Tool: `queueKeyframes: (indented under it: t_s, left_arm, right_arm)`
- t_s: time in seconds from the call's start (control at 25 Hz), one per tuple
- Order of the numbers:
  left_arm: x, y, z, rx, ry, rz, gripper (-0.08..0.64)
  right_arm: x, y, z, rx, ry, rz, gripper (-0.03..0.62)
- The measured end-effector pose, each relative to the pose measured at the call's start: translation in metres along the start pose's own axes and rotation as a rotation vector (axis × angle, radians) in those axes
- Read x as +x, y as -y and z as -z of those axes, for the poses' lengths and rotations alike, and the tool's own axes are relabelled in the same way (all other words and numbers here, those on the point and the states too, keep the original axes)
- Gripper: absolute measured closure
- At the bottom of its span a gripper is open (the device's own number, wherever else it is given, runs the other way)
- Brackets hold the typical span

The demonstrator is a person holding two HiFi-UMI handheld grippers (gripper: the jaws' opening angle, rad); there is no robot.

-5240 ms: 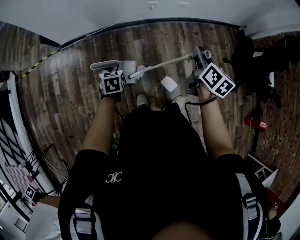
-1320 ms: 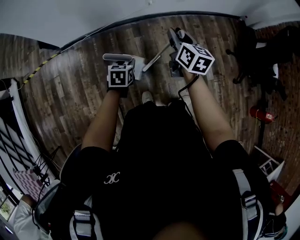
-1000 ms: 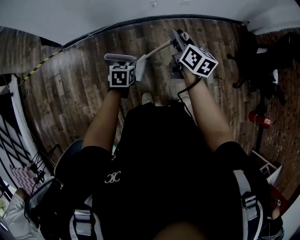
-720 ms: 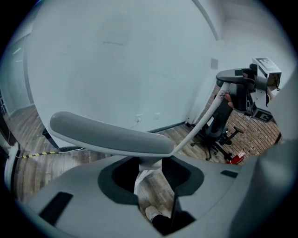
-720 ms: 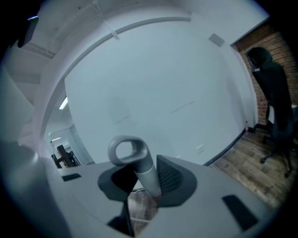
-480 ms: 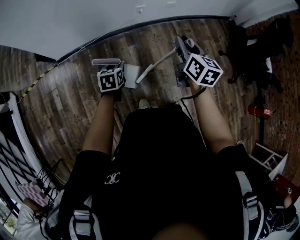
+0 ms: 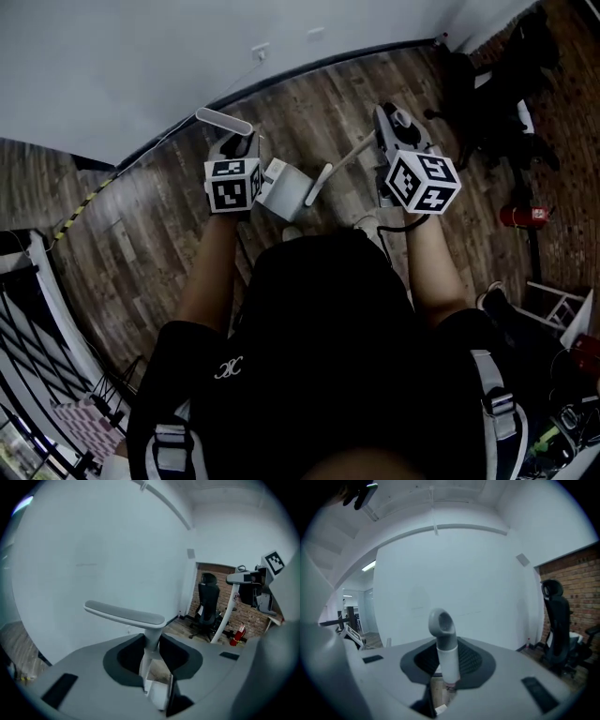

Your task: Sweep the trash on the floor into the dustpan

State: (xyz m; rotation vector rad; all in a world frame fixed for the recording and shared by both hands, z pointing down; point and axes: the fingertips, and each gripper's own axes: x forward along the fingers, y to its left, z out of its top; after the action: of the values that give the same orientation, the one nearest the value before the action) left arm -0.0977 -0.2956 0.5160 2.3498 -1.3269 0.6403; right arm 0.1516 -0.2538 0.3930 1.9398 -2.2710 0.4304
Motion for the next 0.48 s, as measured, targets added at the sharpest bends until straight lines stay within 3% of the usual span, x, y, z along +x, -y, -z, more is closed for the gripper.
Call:
queueKeyframes:
  t_s: [0.12, 0.48]
  left_arm:
    - [-0.004, 0.026, -0.03, 0.073, 0.06, 0.028, 0.463]
    - [-0.009, 0.08, -0.086, 0.129, 0.169, 0.102, 0.465]
  right_arm:
    - [-0.025, 0.018, -0.015, -0.024, 0.021, 0.047, 0.511]
    - [-0.079, 0.089, -0.056, -0.049, 0.067, 0.2, 0.512]
